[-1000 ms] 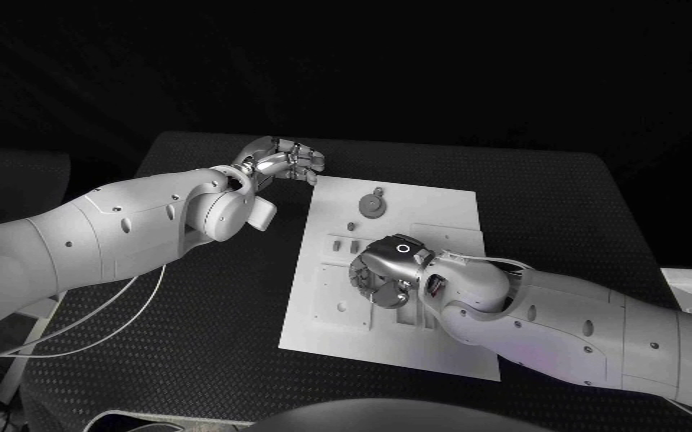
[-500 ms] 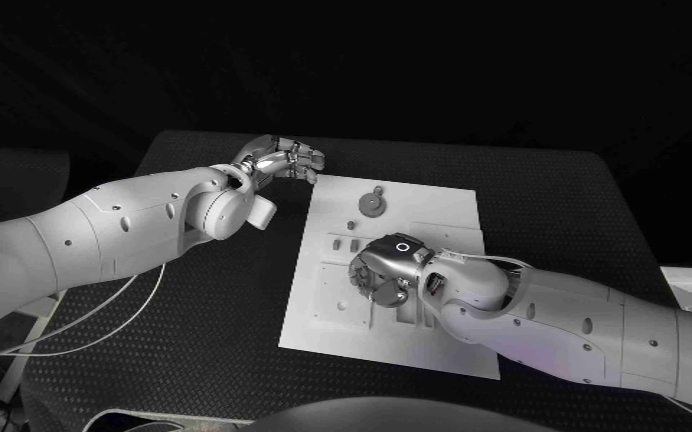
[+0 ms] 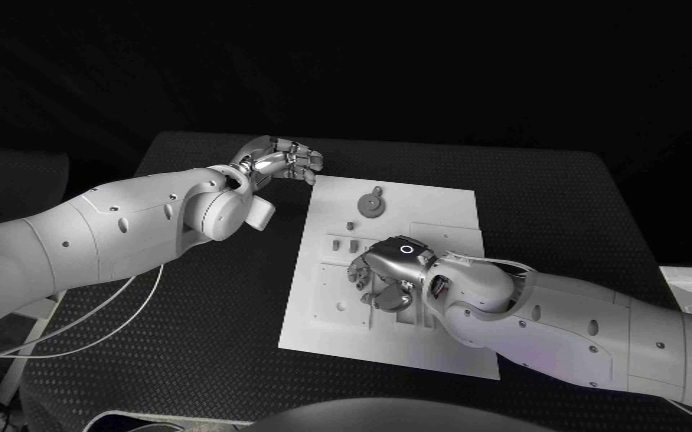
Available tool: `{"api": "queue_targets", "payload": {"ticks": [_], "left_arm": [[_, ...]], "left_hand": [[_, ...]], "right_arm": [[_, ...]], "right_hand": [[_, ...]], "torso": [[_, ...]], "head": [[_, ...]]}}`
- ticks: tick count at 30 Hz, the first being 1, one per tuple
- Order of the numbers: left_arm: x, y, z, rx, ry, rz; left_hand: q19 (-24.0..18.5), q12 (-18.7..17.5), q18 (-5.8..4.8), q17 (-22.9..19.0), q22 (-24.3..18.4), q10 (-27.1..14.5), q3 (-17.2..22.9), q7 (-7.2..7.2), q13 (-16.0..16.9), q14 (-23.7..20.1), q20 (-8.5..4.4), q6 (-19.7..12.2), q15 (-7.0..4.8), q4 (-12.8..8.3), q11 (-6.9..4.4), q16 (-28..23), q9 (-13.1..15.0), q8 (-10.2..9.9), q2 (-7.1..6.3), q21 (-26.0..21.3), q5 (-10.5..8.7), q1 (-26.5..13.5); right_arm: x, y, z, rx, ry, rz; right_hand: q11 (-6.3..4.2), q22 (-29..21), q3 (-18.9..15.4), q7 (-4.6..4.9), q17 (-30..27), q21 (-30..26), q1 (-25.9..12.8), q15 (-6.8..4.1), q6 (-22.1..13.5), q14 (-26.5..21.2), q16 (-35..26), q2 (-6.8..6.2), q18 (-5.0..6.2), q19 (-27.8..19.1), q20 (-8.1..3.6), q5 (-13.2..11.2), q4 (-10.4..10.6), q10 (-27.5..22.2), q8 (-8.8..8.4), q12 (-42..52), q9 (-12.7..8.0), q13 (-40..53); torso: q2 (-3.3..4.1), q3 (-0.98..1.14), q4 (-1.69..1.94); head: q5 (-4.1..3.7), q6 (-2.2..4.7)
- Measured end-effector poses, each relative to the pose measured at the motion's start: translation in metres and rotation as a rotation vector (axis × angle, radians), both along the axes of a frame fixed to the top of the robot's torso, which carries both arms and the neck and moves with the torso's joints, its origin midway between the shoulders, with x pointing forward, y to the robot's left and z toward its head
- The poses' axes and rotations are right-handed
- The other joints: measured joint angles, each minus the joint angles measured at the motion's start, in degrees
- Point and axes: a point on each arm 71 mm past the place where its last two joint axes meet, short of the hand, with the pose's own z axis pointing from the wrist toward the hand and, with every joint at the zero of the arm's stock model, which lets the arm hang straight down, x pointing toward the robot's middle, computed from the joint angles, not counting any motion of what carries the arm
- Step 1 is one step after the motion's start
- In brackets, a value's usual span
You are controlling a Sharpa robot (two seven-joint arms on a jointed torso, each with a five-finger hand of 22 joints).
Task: Assemble the parts on the task board
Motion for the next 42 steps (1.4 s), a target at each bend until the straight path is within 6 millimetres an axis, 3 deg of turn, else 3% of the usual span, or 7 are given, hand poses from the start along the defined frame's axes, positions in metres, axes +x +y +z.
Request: {"api": "queue_targets", "payload": {"ticks": [4,10,20,28,31,37,42], "left_arm": [[0.000,0.001,0.000,0.001,0.000,0.001],[0.000,0.002,0.000,0.002,0.000,0.003],[0.000,0.004,0.000,0.003,0.001,0.006],[0.000,0.004,0.000,0.003,0.000,0.006],[0.000,0.004,0.000,0.003,0.000,0.007],[0.000,0.004,0.000,0.003,-0.001,0.007],[0.000,0.004,0.000,0.003,-0.001,0.007]], "left_hand": [[0.00,0.00,0.00,0.06,0.00,0.00,0.00,0.00,0.00,0.00,0.00,0.00,0.00,0.00,0.00,0.00,0.00,0.00,0.00,0.00,0.00,0.00],[0.00,0.00,0.00,0.12,0.00,0.00,0.00,0.00,0.00,0.00,0.00,0.00,0.00,0.00,0.00,0.00,0.00,0.00,0.00,0.00,0.00,0.00],[0.00,0.00,0.00,0.17,0.00,0.00,0.00,0.00,0.01,0.00,0.00,0.00,0.00,0.00,0.00,0.00,0.01,0.22,0.00,0.00,0.00,0.00],[0.00,0.00,0.00,0.22,0.00,0.00,0.00,0.00,0.01,0.00,0.00,0.00,0.00,0.00,0.00,0.00,-0.04,0.22,0.00,0.00,0.00,0.00],[0.00,0.00,0.00,0.22,0.00,0.00,0.00,0.00,0.01,0.00,0.00,0.00,0.00,0.00,0.00,-0.22,-0.04,0.22,0.00,0.00,0.00,0.00],[0.00,0.00,0.00,0.30,0.00,0.00,0.00,0.00,0.01,0.00,0.00,0.00,0.00,0.00,0.00,-0.22,-0.04,0.22,0.00,0.00,0.00,0.00],[0.00,0.00,-0.01,0.29,0.00,0.00,-0.13,0.00,0.01,0.00,0.00,0.00,0.00,0.13,0.00,-0.22,-0.04,0.22,0.00,0.00,0.00,0.00]], "right_arm": [[-0.001,-0.006,0.001,0.004,0.000,-0.006],[0.002,-0.019,0.007,0.001,-0.016,-0.027],[0.020,-0.042,0.054,0.060,-0.101,-0.080],[0.041,-0.077,0.079,0.041,-0.139,-0.157],[0.047,-0.091,0.081,0.018,-0.143,-0.188],[0.050,-0.102,0.077,-0.027,-0.123,-0.214],[0.052,-0.107,0.074,-0.064,-0.108,-0.222]], "right_hand": [[0.61,0.00,0.00,0.07,0.00,0.00,0.00,0.14,-0.28,-0.14,0.00,0.00,0.00,-0.01,0.01,0.00,0.00,-0.83,0.00,-0.54,0.00,-1.95],[0.70,0.00,0.16,0.15,0.07,0.00,0.00,0.23,-0.21,-0.23,0.00,0.00,-0.02,-0.11,0.11,0.00,0.16,-0.92,0.00,-0.30,0.00,-1.33],[-0.43,0.23,0.64,0.50,0.06,0.00,0.23,-0.51,0.39,0.74,0.29,-0.22,-0.04,0.65,-0.22,0.00,-0.01,1.07,0.31,0.88,-0.06,-0.56],[-0.31,0.29,0.64,0.31,0.06,0.00,0.16,-0.49,0.62,0.90,0.49,-0.29,-0.07,0.85,-0.23,0.00,-0.01,1.36,0.51,1.18,-0.16,-0.45],[-0.31,0.35,0.39,0.25,0.06,0.00,-0.51,-0.49,0.59,0.90,0.49,-1.17,-0.07,0.85,-0.23,0.00,0.23,1.36,0.51,1.18,-0.31,-0.45],[0.76,0.34,0.51,-1.15,-0.05,0.00,-2.20,0.30,-1.13,0.09,0.49,-3.56,-0.07,0.36,-0.20,0.00,1.93,-1.37,0.01,-0.54,-0.90,-1.00],[1.35,0.34,0.62,-1.54,-0.05,-0.26,-2.86,0.71,-1.52,-0.32,0.49,-4.22,-0.08,0.07,-0.11,0.00,2.73,-2.57,0.01,-0.54,-1.00,-1.22]], "torso": [[0.00,0.00,0.00],[0.00,0.01,-0.01],[-0.03,0.04,-0.10],[-0.08,-0.02,-0.07],[-0.08,-0.03,-0.04],[-0.05,-0.08,0.03],[0.00,-0.05,0.04]], "head": [[-0.04,0.08],[-0.19,0.33],[-0.77,1.14],[-1.47,1.89],[-1.85,2.15],[-2.19,2.31],[-2.00,2.17]]}}
